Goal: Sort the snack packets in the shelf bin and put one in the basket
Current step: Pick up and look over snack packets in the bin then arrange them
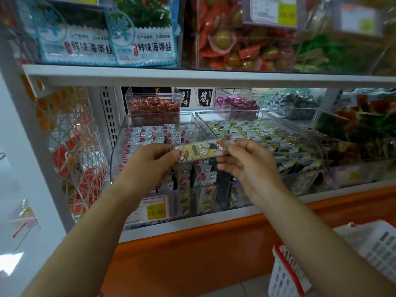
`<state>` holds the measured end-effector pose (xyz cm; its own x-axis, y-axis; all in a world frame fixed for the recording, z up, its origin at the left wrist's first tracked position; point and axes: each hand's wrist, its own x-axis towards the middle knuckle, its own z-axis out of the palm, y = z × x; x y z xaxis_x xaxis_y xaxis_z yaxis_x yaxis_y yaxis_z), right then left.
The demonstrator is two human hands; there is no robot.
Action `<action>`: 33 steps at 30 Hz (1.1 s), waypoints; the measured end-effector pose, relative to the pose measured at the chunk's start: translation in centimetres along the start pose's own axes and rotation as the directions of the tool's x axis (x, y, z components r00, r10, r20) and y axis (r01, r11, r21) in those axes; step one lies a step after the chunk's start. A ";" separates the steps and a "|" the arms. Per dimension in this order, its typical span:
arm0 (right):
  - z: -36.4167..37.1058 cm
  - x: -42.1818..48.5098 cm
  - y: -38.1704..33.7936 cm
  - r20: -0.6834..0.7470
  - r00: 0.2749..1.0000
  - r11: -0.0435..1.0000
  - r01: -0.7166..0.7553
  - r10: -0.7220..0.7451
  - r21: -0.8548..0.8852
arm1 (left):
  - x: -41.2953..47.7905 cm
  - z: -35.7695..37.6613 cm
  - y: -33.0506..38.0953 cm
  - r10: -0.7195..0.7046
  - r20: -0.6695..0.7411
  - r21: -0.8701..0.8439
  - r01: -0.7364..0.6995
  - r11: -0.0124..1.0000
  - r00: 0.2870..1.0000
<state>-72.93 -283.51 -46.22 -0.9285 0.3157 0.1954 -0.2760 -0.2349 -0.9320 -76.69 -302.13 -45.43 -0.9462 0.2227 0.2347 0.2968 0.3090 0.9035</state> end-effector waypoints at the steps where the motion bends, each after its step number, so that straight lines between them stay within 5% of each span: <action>1: -0.1 0.0 0.0 0.009 1.000 0.999 -0.025 0.024 0.038 | 0.0 0.1 -0.1 -0.036 0.008 -0.074 0.036 0.997 0.999; 8: -0.3 0.0 0.0 0.090 0.978 0.942 -0.205 0.188 0.266 | -0.1 0.1 0.4 -0.180 0.061 -0.544 0.184 0.819 0.982; 13: -0.4 0.1 0.1 0.104 0.965 0.897 -0.261 0.239 0.357 | 0.1 0.1 0.4 -0.172 0.031 -0.566 0.159 0.809 0.985; 19: -0.4 0.1 0.2 0.112 0.960 0.883 -0.278 0.255 0.379 | 0.2 0.1 0.7 -0.234 0.047 -0.719 0.195 0.667 0.971; 27: -0.3 0.2 0.8 0.065 0.998 1.000 0.017 -0.017 0.012 | 0.0 0.6 0.9 -0.101 0.081 -0.489 0.128 0.863 0.992; 33: 0.1 0.0 0.8 0.089 0.996 0.993 0.040 -0.030 -0.112 | -0.1 0.4 0.7 -0.020 0.045 -0.268 0.031 0.963 0.999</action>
<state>-73.18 -283.79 -46.97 -0.9383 0.2392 0.2496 -0.2832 -0.1179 -0.9518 -76.34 -301.54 -44.94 -0.9451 0.2582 0.2001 0.2216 0.0567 0.9735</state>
